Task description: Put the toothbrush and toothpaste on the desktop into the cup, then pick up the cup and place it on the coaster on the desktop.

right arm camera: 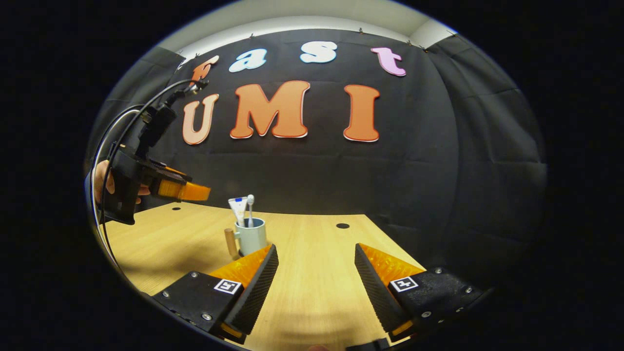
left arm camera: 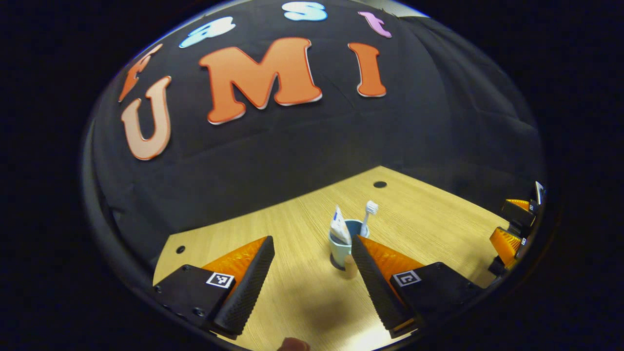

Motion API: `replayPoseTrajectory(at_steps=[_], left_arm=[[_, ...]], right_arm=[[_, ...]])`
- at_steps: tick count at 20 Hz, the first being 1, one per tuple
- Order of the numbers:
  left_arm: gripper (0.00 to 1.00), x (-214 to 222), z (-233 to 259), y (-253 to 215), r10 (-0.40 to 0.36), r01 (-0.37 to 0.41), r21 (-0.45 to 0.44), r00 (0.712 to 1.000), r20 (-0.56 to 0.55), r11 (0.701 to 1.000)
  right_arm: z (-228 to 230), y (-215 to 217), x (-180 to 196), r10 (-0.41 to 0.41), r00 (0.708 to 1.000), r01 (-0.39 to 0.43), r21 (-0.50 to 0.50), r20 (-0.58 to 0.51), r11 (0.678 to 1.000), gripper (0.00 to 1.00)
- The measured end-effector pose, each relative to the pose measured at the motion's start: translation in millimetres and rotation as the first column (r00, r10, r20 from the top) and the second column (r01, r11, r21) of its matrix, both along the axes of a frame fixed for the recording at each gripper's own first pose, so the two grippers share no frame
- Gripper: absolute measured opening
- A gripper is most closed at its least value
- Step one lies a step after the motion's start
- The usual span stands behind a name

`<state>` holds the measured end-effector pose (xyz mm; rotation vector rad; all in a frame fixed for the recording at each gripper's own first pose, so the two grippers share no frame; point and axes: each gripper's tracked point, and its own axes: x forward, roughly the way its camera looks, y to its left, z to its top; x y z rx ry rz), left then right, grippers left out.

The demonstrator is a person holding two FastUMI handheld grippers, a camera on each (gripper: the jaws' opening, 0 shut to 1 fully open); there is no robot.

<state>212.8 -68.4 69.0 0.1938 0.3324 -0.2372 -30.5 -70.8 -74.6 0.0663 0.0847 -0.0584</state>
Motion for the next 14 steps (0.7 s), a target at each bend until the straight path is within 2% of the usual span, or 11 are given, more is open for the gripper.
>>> replayPoseTrajectory(at_steps=[4,8,11,14], left_arm=[[1.00,-13.9,18.9,15.9,0.068,-0.055,-0.083,0.984,0.167,0.995],[1.00,-28.8,30.1,27.4,0.142,-0.106,-0.148,0.955,0.260,0.983],[1.00,-39.1,33.3,30.3,0.190,-0.145,-0.164,0.934,0.304,0.976],[1.00,-35.1,18.3,23.3,0.232,-0.195,-0.140,0.915,0.330,0.971]], right_arm=[[19.6,46.9,14.3,0.061,0.997,-0.061,-0.004,0.035,0.998,0.95],[37.1,87.4,22.9,0.106,0.991,-0.105,-0.018,0.077,0.994,0.95],[47.8,115.2,26.3,0.145,0.983,-0.145,-0.007,0.110,0.989,0.95],[46.9,134.6,33.2,0.173,0.979,-0.173,-0.005,0.107,0.985,0.95]])
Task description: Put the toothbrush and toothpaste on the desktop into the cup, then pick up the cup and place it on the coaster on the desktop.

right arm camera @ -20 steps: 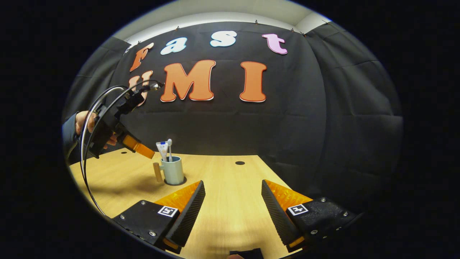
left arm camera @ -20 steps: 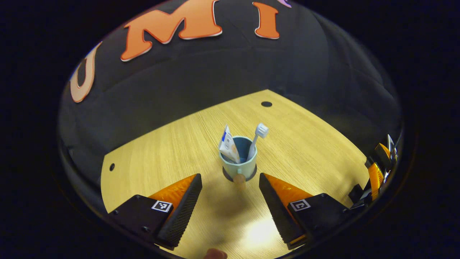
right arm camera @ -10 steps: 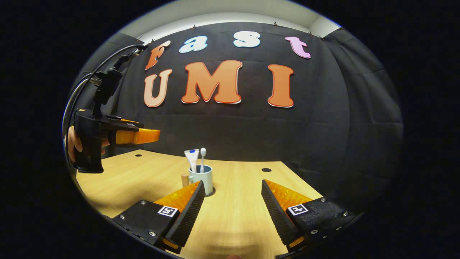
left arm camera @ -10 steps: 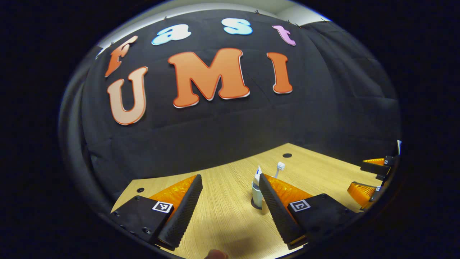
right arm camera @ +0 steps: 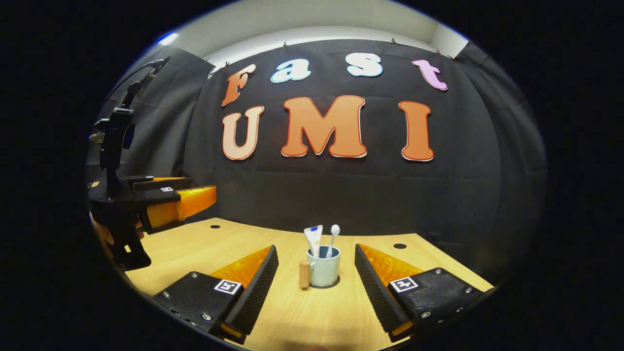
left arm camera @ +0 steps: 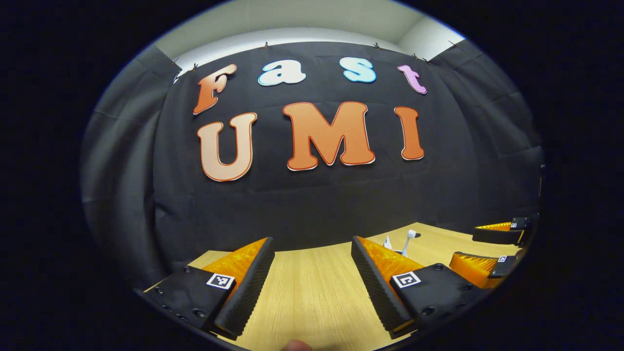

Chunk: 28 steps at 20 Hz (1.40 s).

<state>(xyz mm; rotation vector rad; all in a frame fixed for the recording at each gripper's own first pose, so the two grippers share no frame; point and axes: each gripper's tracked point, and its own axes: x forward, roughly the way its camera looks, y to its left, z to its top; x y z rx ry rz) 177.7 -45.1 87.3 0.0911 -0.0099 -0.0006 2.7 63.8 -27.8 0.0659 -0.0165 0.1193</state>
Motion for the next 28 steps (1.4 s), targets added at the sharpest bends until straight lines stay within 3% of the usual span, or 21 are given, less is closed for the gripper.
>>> replayPoseTrajectory(at_steps=[1,2,11,23,24,28], left_arm=[[1.00,3.2,-5.8,-4.3,0.014,-0.014,-0.015,1.000,-0.008,1.000],[1.00,5.4,-7.1,-5.2,0.017,-0.017,-0.038,1.000,-0.012,0.999],[1.00,0.3,-16.3,10.7,0.067,-0.070,-0.127,0.997,-0.033,0.989],[1.00,2.6,-7.0,3.0,0.046,-0.045,-0.093,0.999,0.008,0.995],[1.00,4.0,-7.6,1.9,0.039,-0.038,-0.088,0.999,0.010,0.995],[1.00,6.8,-3.2,-1.4,0.035,-0.033,-0.071,0.999,0.029,0.997]], right_arm=[[0.9,5.7,-1.9,0.008,1.000,-0.008,-0.005,-0.002,1.000,1.00],[1.4,10.9,-1.5,0.015,1.000,-0.015,-0.013,-0.003,1.000,0.95],[8.7,28.8,-2.8,0.036,0.999,-0.035,-0.056,0.032,0.998,0.95],[17.8,29.1,-7.0,0.046,0.997,-0.044,-0.036,0.057,0.998,0.96],[20.1,28.6,-8.5,0.048,0.997,-0.045,-0.034,0.065,0.998,1.00],[21.3,22.8,-11.6,0.050,0.996,-0.047,-0.038,0.080,0.998,0.96]])
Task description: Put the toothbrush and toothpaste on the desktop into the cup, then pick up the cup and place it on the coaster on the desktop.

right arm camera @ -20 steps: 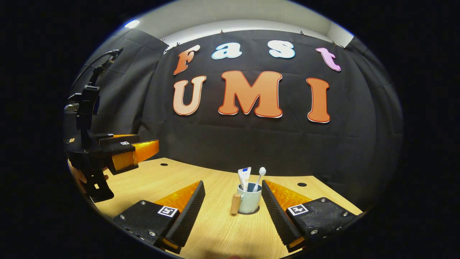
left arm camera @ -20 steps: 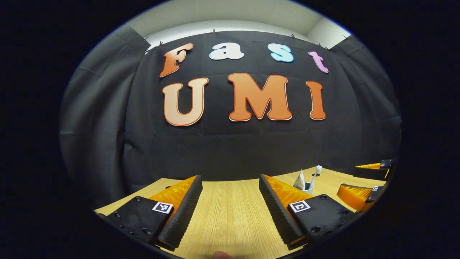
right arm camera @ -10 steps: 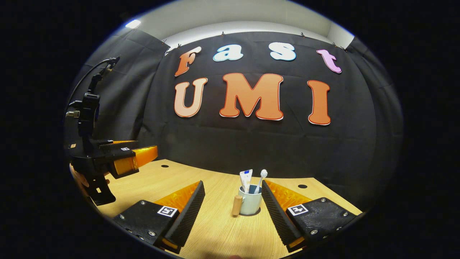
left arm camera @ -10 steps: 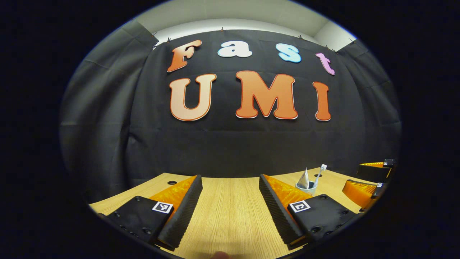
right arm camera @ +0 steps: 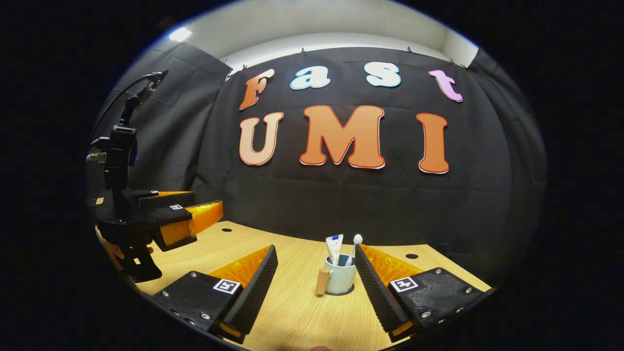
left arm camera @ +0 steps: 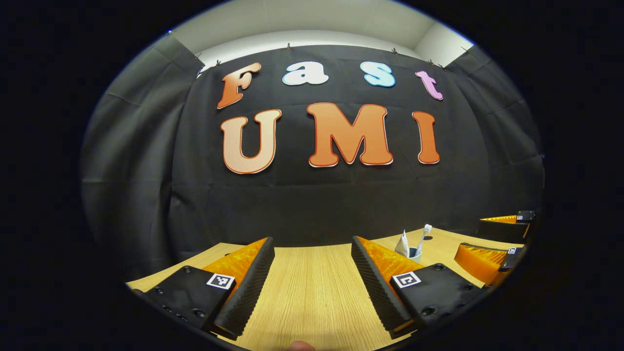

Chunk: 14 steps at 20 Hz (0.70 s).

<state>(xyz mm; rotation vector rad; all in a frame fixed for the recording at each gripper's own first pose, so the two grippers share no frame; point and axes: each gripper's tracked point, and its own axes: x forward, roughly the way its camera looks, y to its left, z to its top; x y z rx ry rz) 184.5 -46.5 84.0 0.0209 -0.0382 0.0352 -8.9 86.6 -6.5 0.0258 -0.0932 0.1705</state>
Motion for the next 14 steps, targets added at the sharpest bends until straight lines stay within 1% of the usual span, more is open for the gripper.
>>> replayPoseTrajectory(at_steps=[7,14], left_arm=[[1.00,1.3,4.2,-1.9,0.011,-0.011,-0.005,1.000,0.013,1.000],[1.00,2.5,8.3,1.0,0.041,-0.041,-0.009,0.999,0.025,0.999]], right_arm=[[3.6,-10.4,-1.8,0.004,1.000,-0.004,0.010,0.007,1.000,0.96],[7.5,-8.8,0.1,0.028,0.999,-0.028,0.004,0.024,1.000,0.96]])
